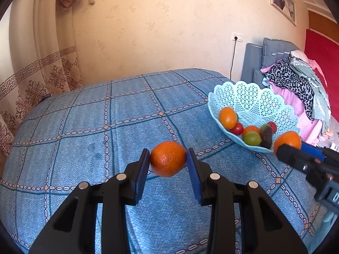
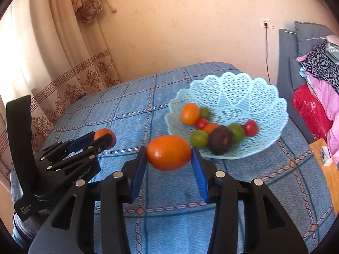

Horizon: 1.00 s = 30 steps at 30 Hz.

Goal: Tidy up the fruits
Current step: 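Carry both oranges over the basket and open both tools to release them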

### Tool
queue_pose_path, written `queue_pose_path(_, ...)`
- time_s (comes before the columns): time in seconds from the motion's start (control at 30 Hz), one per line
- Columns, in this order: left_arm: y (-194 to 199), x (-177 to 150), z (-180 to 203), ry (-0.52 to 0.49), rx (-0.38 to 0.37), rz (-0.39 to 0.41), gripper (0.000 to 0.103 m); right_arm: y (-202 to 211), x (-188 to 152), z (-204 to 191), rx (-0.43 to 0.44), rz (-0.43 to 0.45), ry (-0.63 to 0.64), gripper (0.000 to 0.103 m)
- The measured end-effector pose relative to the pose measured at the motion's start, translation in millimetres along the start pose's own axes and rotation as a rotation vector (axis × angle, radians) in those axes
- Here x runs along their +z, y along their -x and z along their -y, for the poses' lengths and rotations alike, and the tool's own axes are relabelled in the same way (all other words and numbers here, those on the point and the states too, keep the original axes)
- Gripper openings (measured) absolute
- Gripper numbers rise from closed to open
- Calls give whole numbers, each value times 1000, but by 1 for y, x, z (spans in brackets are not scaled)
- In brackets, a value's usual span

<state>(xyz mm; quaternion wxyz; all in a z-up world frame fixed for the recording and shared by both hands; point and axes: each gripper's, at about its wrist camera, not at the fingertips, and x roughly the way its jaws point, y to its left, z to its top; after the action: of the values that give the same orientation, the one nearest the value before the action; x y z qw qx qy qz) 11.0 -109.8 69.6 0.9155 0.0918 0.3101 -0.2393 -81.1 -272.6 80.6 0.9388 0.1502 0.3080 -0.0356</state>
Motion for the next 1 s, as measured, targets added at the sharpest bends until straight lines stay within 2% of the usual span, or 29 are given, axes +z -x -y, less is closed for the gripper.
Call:
queue_pose_path(0.33, -1, 9, 26, -36, -22, 7, 36, 13, 8, 43, -54, 45, -69, 44)
queue_pose_path(0.57, -5, 11, 34, -48, -18, 1, 36, 7, 14, 74, -102, 56, -121, 44)
queue_pose_path(0.73, -9, 15, 39, -57, -15, -1, 37, 0, 17, 82, -130, 63, -110, 44)
queue_pose_path(0.8, -10, 16, 41, -58, -14, -2, 37, -1, 19, 81, -157, 77, -87, 50)
queue_pose_path(0.83, -10, 17, 41, -59, -14, -2, 37, -1, 20, 81, -160, 82, -83, 64)
queue_pose_path(0.87, -10, 17, 42, -60, -14, -2, 37, 0, 21, 82, -161, 91, -83, 73)
queue_pose_path(1.0, -11, 23, 47, -69, -14, 3, 37, 6, 22, 84, -171, 131, -82, 73)
